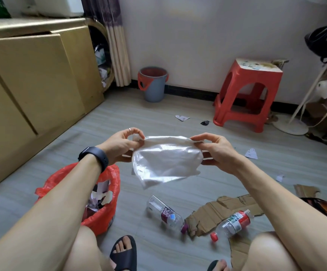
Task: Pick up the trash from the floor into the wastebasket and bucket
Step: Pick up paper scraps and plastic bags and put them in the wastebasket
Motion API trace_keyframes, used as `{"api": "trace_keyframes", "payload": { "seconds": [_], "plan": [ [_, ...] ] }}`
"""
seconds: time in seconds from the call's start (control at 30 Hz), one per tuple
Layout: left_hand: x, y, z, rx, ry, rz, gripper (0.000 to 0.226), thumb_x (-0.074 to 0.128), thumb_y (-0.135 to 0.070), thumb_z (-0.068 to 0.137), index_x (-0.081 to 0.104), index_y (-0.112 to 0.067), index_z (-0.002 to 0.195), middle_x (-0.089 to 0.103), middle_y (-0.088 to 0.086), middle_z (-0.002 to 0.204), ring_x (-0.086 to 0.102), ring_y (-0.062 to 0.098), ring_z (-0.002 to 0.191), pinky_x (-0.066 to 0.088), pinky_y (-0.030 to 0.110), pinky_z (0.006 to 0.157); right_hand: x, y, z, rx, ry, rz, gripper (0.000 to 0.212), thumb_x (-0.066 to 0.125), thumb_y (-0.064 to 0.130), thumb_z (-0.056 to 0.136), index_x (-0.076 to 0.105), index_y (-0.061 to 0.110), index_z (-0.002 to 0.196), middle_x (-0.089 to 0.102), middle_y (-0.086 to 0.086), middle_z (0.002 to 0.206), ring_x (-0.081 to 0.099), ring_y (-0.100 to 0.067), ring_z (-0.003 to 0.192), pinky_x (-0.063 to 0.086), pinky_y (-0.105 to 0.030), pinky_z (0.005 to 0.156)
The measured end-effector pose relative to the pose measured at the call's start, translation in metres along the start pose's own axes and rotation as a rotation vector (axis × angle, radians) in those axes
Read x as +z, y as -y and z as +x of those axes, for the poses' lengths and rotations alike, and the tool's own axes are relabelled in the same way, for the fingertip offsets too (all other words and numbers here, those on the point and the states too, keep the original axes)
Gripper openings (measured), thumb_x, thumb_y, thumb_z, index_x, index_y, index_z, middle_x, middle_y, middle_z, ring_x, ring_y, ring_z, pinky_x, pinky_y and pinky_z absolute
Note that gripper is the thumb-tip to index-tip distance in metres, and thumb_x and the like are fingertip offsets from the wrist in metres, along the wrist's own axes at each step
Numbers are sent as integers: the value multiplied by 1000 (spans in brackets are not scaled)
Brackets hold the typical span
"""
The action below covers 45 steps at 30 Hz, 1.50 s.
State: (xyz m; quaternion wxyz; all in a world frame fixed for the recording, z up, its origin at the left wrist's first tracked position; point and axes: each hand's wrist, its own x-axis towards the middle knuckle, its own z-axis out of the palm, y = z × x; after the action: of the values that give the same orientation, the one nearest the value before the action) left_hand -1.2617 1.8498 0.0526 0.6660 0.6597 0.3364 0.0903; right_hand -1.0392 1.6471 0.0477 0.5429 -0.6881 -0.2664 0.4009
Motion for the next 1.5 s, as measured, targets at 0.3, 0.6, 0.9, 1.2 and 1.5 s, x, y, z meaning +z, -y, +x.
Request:
{"api": "trace_keyframes", "payload": {
  "seconds": [0.3,0.6,0.9,1.2,1.5],
  "plan": [
    [-9,-1,-3,-45,34,-236,17,70,-13,87,65,-13,103,67,2,84,64,9,59,50,18,47,6,-1,-1,20,61,91,23,67,29,93,78,17,108,76,-7,105,71,-24,88,56,-38,86],
    [3,-5,0,102,-129,-149,36,61,22,81,67,-9,98,68,9,89,68,15,77,57,20,63,5,-4,1,-32,-17,188,29,64,-12,84,74,6,105,75,-11,96,68,-23,85,57,-34,83],
    [-2,7,0,36,49,-91,28,58,1,94,59,-25,84,61,7,91,63,27,65,56,35,54,5,-4,-2,-66,-33,56,21,64,5,93,78,20,99,71,-6,82,61,-19,59,45,-26,50],
    [-9,3,2,-86,101,-160,22,71,-18,85,65,-17,107,67,8,97,66,19,71,59,28,58,3,-2,3,-82,-64,15,23,67,31,93,78,14,103,76,-8,105,71,-27,99,52,-43,94],
    [-9,2,2,-45,-21,-282,38,52,20,87,61,-7,112,69,10,93,71,17,81,58,20,59,0,-9,8,53,48,144,54,82,17,77,65,14,128,72,-6,118,68,-22,104,55,-33,90]
  ]
}}
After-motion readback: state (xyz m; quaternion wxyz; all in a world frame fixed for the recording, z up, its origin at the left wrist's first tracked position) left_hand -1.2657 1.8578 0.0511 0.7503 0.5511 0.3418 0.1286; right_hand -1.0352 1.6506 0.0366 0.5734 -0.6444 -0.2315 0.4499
